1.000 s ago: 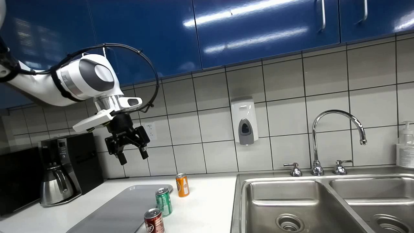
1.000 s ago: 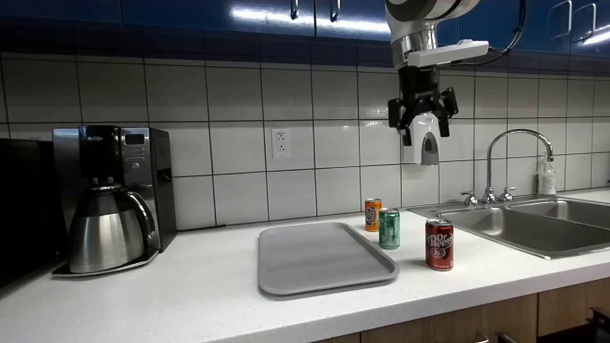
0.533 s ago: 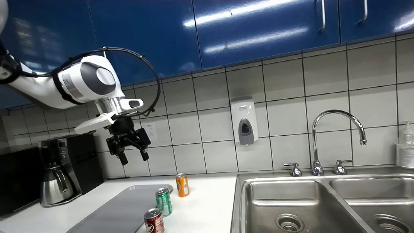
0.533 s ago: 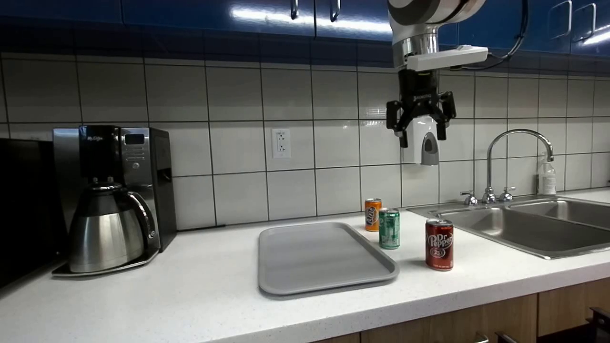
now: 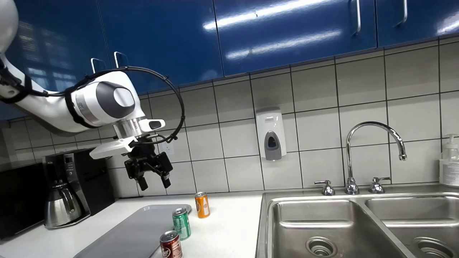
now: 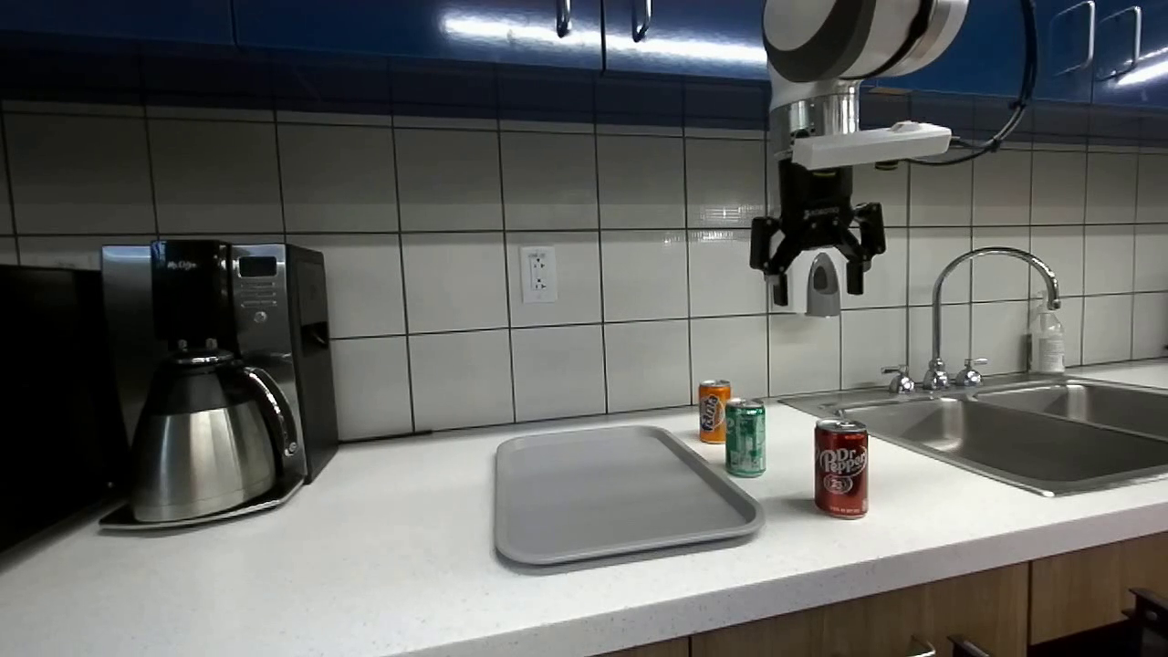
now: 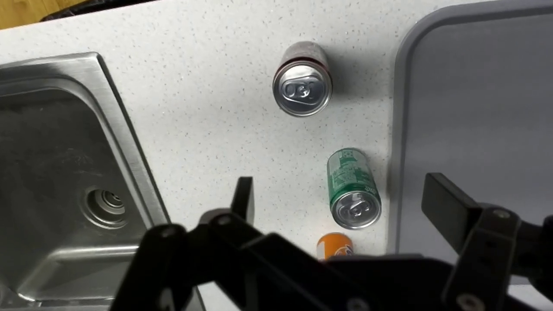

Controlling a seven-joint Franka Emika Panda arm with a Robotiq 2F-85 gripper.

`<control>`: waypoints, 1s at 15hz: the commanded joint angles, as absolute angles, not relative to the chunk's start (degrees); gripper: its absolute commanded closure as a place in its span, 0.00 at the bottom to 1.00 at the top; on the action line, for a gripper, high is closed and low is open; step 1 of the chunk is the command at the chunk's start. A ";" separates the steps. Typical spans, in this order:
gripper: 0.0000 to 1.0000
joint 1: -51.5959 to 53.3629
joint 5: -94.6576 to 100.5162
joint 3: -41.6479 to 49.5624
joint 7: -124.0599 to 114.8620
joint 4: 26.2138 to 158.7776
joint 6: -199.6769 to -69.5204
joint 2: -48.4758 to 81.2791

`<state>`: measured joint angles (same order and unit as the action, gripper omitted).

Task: Put all the soda cans on the tray

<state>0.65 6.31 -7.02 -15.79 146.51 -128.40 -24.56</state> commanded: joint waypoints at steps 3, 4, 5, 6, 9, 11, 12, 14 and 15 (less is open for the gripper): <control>0.00 0.13 5.42 -5.39 -15.25 149.21 -133.08 -23.65; 0.00 0.35 4.97 -4.92 -14.61 149.68 -134.51 -23.17; 0.00 0.43 4.61 -4.58 -14.28 149.99 -135.69 -22.63; 0.00 0.65 3.89 -4.16 -13.57 150.25 -136.86 -21.93; 0.00 1.13 1.87 -3.23 -11.30 150.76 -139.95 -19.78; 0.00 1.52 0.48 -2.57 -8.79 150.75 -141.03 -18.18; 0.00 1.49 0.06 -2.45 -8.02 150.68 -141.33 -17.52; 0.00 1.48 -0.59 -2.06 -6.09 150.54 -141.41 -16.47; 0.00 1.36 -0.49 -1.96 -5.48 150.56 -141.42 -16.09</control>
<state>0.90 0.86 -3.01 -8.98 150.73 -140.47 -17.36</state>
